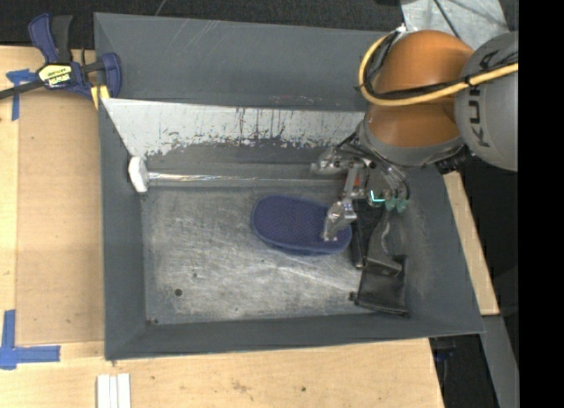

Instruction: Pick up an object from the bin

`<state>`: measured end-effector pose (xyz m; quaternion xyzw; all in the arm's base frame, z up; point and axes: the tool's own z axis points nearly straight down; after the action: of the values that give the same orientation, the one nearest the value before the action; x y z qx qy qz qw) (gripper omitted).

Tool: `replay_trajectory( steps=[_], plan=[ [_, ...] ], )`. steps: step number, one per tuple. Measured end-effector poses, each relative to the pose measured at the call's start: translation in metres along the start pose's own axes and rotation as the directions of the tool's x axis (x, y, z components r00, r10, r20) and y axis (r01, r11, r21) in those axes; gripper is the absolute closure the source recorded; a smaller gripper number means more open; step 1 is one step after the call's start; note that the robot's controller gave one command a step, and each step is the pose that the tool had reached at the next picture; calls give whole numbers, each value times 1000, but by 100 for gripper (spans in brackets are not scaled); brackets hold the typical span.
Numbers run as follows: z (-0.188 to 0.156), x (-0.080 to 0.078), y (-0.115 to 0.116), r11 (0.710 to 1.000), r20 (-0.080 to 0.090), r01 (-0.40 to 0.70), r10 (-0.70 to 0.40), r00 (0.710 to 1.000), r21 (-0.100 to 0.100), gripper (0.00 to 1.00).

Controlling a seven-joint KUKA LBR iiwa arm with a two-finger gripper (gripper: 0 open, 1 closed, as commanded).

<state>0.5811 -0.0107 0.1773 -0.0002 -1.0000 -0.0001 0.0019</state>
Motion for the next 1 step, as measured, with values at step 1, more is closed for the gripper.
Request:
replay_trajectory(
  steps=[1],
  plan=[
    [104,4,-12,959,4,-283,283,959,-3,0]
  ],
)
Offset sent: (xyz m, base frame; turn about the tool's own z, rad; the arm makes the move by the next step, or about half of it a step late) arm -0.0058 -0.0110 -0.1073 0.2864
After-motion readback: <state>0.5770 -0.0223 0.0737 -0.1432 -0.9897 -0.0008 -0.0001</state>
